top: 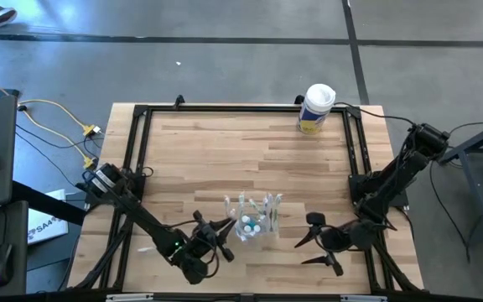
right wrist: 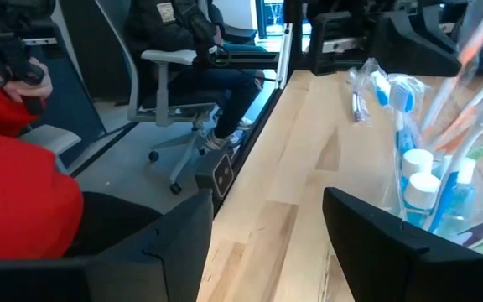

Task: Pick & Place toothbrushing station
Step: Put the orange toothbrush into the transparent organizer

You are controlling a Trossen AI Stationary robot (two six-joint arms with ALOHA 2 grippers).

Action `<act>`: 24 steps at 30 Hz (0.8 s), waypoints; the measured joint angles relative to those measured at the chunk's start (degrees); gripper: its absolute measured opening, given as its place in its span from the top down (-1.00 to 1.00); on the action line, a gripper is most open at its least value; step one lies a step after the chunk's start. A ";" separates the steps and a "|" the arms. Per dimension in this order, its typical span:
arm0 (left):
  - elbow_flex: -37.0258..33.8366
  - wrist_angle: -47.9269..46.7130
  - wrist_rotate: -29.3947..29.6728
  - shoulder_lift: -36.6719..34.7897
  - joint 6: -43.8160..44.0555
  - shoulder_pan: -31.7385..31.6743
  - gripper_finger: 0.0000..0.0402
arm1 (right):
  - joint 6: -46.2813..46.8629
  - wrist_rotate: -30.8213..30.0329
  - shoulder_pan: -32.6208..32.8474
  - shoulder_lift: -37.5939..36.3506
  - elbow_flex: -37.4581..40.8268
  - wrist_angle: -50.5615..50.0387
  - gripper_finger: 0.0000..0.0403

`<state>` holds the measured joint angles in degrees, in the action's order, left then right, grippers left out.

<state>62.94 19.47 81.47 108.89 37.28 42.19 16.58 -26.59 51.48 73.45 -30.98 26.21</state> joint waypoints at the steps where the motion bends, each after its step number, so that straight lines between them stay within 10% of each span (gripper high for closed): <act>1: 0.00 -0.05 0.00 0.18 0.66 -0.16 0.87 | 0.00 0.00 0.14 0.00 0.00 -0.04 -0.09; 24: 0.00 -5.95 -5.94 0.41 6.60 1.34 0.87 | -0.35 -0.02 1.40 0.01 0.00 0.84 -0.09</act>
<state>62.94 13.52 75.53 109.30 43.88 43.53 16.23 -26.61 52.88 73.46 -30.98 27.05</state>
